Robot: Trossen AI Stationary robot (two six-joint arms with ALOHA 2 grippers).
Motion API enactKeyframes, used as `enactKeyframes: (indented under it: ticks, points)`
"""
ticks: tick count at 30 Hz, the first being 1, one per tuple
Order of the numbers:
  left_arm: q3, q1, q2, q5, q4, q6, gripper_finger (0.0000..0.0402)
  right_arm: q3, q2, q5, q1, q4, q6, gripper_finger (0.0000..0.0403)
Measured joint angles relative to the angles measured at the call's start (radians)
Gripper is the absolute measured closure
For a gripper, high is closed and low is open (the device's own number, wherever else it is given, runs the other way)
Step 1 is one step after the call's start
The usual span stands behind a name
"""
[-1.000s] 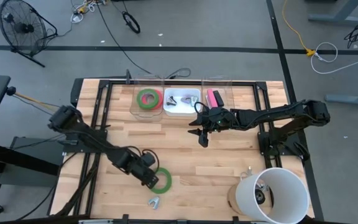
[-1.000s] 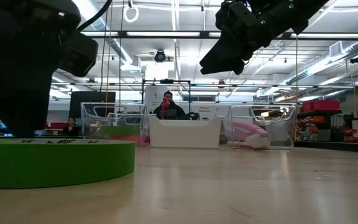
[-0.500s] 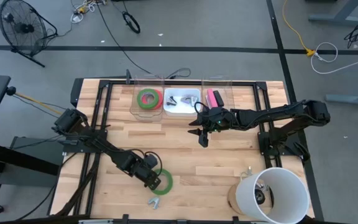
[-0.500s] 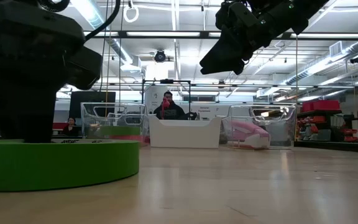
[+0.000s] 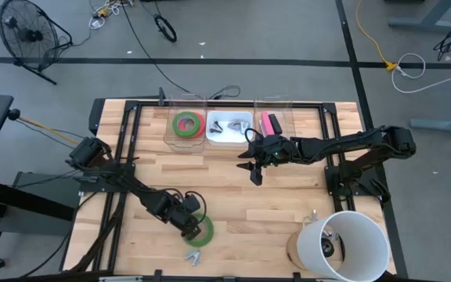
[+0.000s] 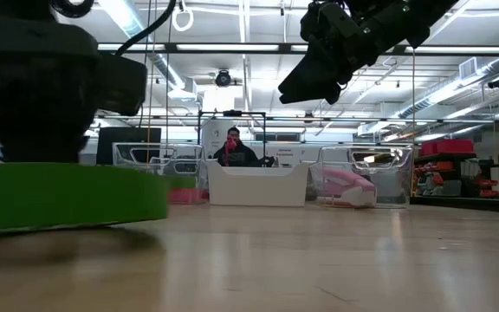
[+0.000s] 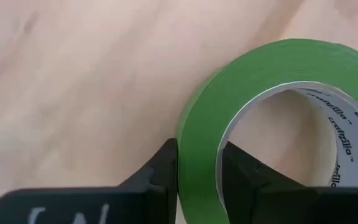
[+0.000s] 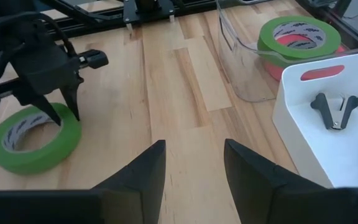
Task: Pick and place Stapler, Stapler remover, tape
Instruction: Put the light green masking tape into the left transparent bin
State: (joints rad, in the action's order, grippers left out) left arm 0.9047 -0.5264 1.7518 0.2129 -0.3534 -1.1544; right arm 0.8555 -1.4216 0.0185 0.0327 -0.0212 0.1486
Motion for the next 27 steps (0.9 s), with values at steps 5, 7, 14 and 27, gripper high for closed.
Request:
enactKeyframes:
  ticks: [5,7,14,27]
  points:
    - [0.0,0.002,-0.001,0.039,0.006,0.017,0.0316,0.0,0.0,0.0,0.0,0.0,0.0,0.0239]
    - [0.007,0.004,0.0,0.042,0.001,0.02,0.0316,0.0,0.0,0.0,0.0,0.0,0.0,0.0239]
    - [0.132,0.023,0.007,0.077,-0.084,0.179,0.0316,0.0,0.0,0.0,0.0,0.0,-0.001,0.0239]
    - [0.555,0.143,0.002,0.308,-0.864,0.39,0.0316,0.0,0.0,0.0,0.0,0.001,-0.002,0.0239]
